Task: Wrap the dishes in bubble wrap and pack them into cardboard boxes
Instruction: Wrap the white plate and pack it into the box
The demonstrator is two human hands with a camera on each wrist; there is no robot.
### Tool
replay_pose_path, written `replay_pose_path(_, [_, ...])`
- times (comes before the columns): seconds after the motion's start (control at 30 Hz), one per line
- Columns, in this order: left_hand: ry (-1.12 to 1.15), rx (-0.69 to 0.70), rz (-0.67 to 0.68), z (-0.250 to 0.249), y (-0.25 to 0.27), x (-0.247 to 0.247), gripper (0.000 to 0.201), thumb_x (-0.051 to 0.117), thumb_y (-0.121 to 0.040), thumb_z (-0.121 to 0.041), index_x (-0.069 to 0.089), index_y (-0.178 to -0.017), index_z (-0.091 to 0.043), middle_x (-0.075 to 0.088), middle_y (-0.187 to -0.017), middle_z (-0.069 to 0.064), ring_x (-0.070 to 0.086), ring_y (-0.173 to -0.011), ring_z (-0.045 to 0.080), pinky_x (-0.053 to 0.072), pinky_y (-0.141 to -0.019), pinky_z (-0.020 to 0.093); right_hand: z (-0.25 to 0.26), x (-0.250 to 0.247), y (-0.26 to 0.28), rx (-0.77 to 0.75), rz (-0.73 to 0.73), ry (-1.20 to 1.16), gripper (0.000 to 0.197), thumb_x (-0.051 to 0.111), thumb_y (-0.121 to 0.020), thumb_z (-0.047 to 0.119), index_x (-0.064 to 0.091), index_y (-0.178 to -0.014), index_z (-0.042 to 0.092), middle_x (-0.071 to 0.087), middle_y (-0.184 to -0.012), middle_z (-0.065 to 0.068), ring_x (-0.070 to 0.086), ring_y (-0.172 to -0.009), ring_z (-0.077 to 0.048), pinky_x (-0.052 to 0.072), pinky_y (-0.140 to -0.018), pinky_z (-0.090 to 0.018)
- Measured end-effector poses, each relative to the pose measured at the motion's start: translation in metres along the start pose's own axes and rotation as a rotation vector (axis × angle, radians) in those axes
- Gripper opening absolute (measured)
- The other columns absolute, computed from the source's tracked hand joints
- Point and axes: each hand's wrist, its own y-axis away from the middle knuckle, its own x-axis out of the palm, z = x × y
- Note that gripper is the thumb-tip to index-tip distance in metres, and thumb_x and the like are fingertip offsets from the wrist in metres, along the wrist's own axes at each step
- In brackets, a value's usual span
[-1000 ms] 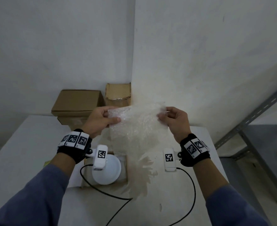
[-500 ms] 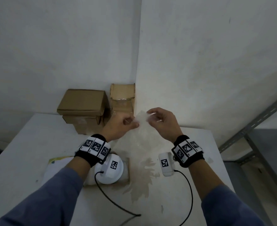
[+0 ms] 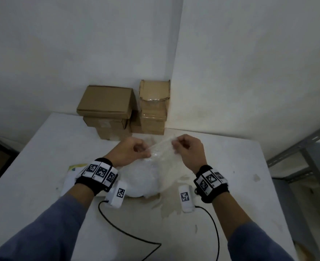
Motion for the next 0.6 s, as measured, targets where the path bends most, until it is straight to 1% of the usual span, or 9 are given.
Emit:
replay_pose_path(0.07, [-0.077,-0.062,0.032,0.032,0.009,-0.002,0.008,0.078,-0.082,-0.028,0.074,-0.085,-0.022,0.074,-0.079,-0.007,0.068,-0.077,0.01,0.054,-0.075,0.026,-0.022,0.011,0.01,0.117,-0.037,-0.088,0.01,0.068,-0.09,0.009,0.067,-0.082,0.003,0.069,-0.073,-0.009,0.064,-0.064,-0.016,0.056,-0.063,-0.028])
replay_pose_path(0.13, [-0.084,-0.119,0.06,0.063,0.016,-0.002,0.008,0.074,-0.086,-0.029,0.075,-0.091,-0.022,0.074,-0.086,-0.008,0.068,-0.084,0.012,0.053,-0.079,0.026,-0.044,0.024,0.021,0.244,-0.071,-0.147,0.009,0.067,-0.091,0.008,0.069,-0.083,0.004,0.07,-0.076,-0.009,0.065,-0.067,-0.017,0.056,-0.064,-0.029])
replay_pose_path(0.2, [-0.059,-0.145,0.051,0.087,0.024,0.001,0.007,0.069,-0.091,-0.027,0.073,-0.093,-0.023,0.072,-0.091,-0.007,0.066,-0.088,0.013,0.049,-0.077,0.02,-0.063,0.04,0.032,0.332,-0.079,-0.146,0.01,0.069,-0.09,0.011,0.07,-0.081,0.008,0.071,-0.075,-0.009,0.066,-0.067,-0.019,0.058,-0.067,-0.035])
replay_pose_path(0.27, [-0.041,-0.153,0.029,0.108,0.027,0.0,0.003,0.067,-0.093,-0.025,0.07,-0.093,-0.027,0.069,-0.092,-0.005,0.063,-0.089,0.015,0.046,-0.074,0.02,-0.078,0.057,0.041,0.401,-0.091,-0.114,0.013,0.069,-0.09,0.016,0.07,-0.078,0.012,0.071,-0.071,-0.007,0.065,-0.064,-0.02,0.06,-0.068,-0.042])
replay_pose_path(0.37, [-0.004,-0.197,0.096,0.137,0.031,-0.007,0.017,0.07,-0.089,-0.014,0.066,-0.1,-0.026,0.061,-0.09,-0.003,0.058,-0.081,0.013,0.048,-0.072,0.019,-0.093,0.077,0.051,0.506,-0.152,-0.07,0.016,0.069,-0.09,0.02,0.07,-0.076,0.013,0.07,-0.066,-0.003,0.065,-0.061,-0.019,0.058,-0.068,-0.043])
replay_pose_path(0.43, [0.017,-0.236,0.123,0.153,0.034,-0.012,0.021,0.071,-0.087,-0.011,0.065,-0.102,-0.024,0.06,-0.087,-0.001,0.058,-0.075,0.009,0.054,-0.071,0.027,-0.098,0.087,0.057,0.554,-0.18,-0.031,0.016,0.069,-0.089,0.022,0.071,-0.075,0.015,0.07,-0.064,0.0,0.064,-0.06,-0.018,0.057,-0.066,-0.04])
replay_pose_path(0.47, [0.02,-0.24,0.097,0.161,0.034,-0.014,0.021,0.07,-0.087,-0.009,0.065,-0.099,-0.024,0.06,-0.085,0.0,0.058,-0.071,0.005,0.054,-0.069,0.028,-0.1,0.092,0.059,0.571,-0.182,-0.001,0.016,0.07,-0.089,0.023,0.071,-0.075,0.015,0.069,-0.063,0.002,0.063,-0.06,-0.016,0.056,-0.064,-0.035])
replay_pose_path(0.53, [0.005,-0.226,0.006,0.171,0.032,-0.016,0.022,0.067,-0.089,-0.006,0.062,-0.091,-0.027,0.061,-0.083,0.0,0.056,-0.064,-0.004,0.048,-0.065,0.018,-0.1,0.1,0.061,0.6,-0.178,0.046,0.016,0.069,-0.089,0.023,0.071,-0.075,0.015,0.068,-0.062,0.004,0.061,-0.058,-0.012,0.05,-0.06,-0.025])
replay_pose_path(0.6, [-0.015,-0.195,-0.082,0.174,0.025,-0.016,0.025,0.066,-0.089,-0.005,0.06,-0.084,-0.029,0.063,-0.082,-0.001,0.056,-0.065,-0.004,0.046,-0.065,0.015,-0.099,0.109,0.057,0.619,-0.182,0.074,0.017,0.068,-0.089,0.024,0.071,-0.075,0.015,0.067,-0.062,0.005,0.058,-0.058,-0.011,0.046,-0.056,-0.02])
